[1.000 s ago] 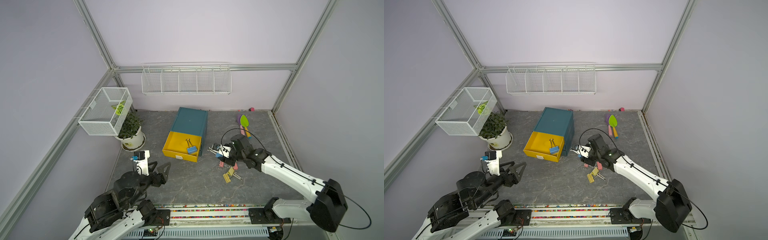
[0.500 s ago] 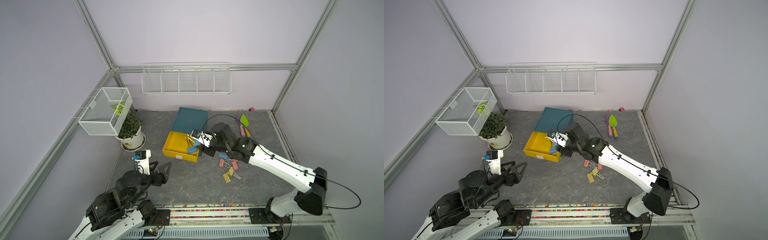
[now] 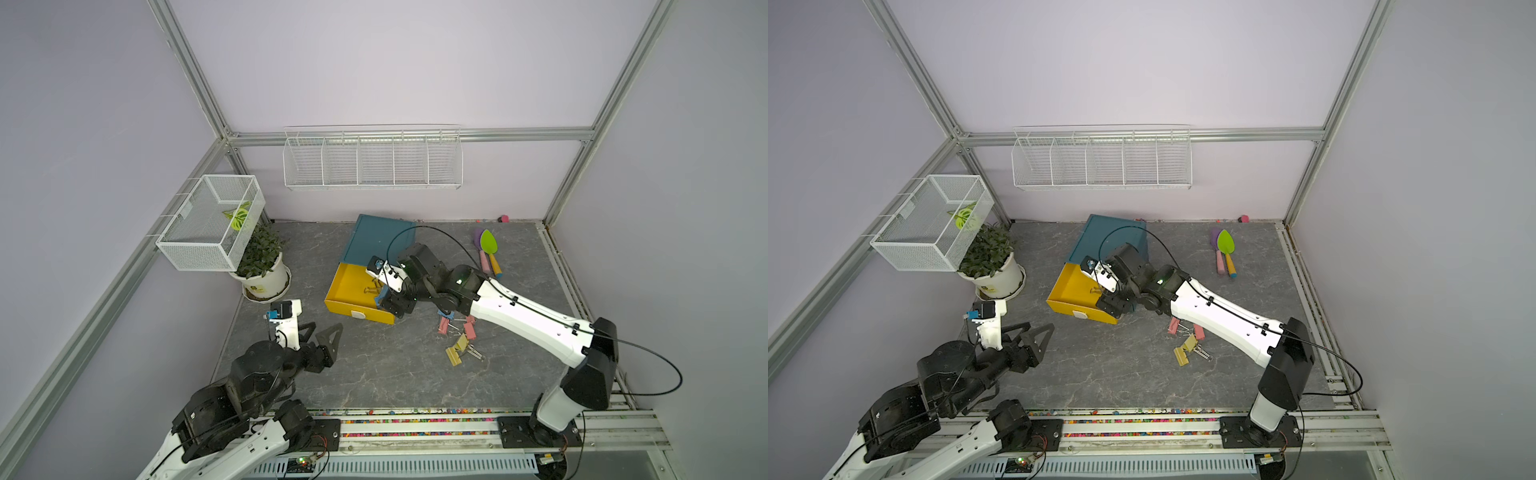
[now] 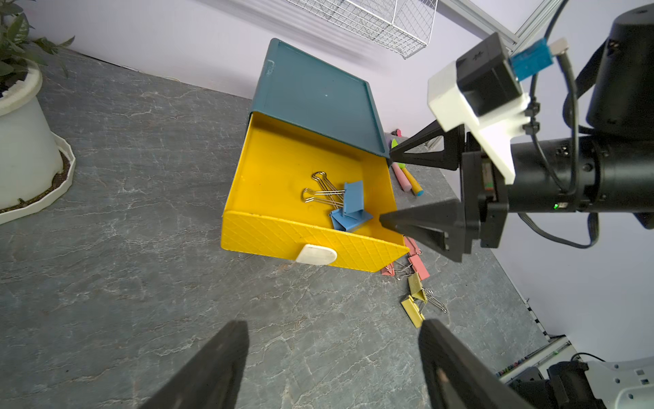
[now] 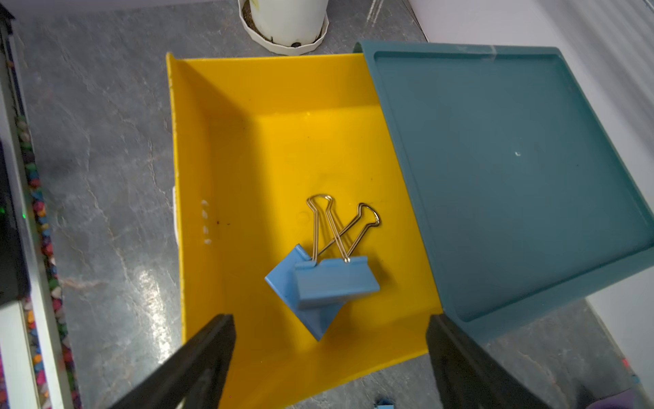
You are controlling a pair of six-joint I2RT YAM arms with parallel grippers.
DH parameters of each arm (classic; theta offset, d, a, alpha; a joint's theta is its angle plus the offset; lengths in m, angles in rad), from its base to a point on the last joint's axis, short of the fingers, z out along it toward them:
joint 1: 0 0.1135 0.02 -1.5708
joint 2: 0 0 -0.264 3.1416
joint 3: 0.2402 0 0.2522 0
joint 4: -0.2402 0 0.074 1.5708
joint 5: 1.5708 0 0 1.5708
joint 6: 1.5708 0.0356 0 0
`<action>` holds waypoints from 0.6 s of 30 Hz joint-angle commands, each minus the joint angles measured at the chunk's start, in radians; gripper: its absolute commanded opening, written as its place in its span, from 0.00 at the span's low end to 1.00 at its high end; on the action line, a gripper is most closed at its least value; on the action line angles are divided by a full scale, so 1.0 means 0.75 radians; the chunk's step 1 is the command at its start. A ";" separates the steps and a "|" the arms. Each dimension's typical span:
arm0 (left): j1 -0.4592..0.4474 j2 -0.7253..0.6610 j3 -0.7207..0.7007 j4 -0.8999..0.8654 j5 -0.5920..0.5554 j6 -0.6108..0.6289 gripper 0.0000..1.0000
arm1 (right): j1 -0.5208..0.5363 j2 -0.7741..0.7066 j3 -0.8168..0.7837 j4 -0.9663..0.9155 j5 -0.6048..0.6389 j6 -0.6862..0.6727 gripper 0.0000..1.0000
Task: Put the binder clips in the drawer according to color
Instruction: Place the binder clip in the drawer, then pick up the binder clip at the center of the board.
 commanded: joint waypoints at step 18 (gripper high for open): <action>0.005 0.022 -0.010 0.012 -0.018 0.010 0.81 | -0.157 -0.378 -0.419 -0.380 0.669 1.352 0.79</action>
